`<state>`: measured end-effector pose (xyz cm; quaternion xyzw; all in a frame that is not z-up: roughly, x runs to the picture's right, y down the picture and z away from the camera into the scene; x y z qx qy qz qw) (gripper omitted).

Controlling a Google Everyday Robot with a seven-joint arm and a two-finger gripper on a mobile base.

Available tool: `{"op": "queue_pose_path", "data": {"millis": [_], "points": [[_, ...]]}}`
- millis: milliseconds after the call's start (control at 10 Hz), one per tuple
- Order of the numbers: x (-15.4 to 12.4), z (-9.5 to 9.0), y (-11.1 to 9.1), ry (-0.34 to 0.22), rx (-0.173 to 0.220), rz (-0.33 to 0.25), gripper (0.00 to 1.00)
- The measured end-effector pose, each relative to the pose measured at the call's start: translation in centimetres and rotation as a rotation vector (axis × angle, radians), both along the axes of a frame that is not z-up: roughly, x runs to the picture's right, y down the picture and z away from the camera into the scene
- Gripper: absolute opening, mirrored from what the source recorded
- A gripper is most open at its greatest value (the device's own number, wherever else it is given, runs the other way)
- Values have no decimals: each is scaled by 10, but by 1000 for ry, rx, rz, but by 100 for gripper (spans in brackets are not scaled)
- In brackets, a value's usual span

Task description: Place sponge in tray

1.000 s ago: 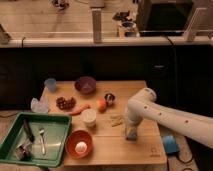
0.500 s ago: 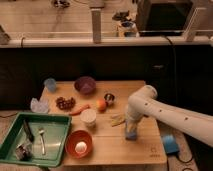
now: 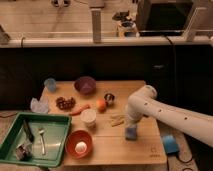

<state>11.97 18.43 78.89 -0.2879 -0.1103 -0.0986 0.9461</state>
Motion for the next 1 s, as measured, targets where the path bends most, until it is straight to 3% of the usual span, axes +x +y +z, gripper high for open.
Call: {"op": "queue_pose_path", "data": {"millis": [200,400,700,1000], "points": [[4,-3,3,4,-2,9,41],[2,-3,4,3,-4,14,49],[2,-5,6,7,-7,27,39],[0,-5,6,12,-6,39,53]]}}
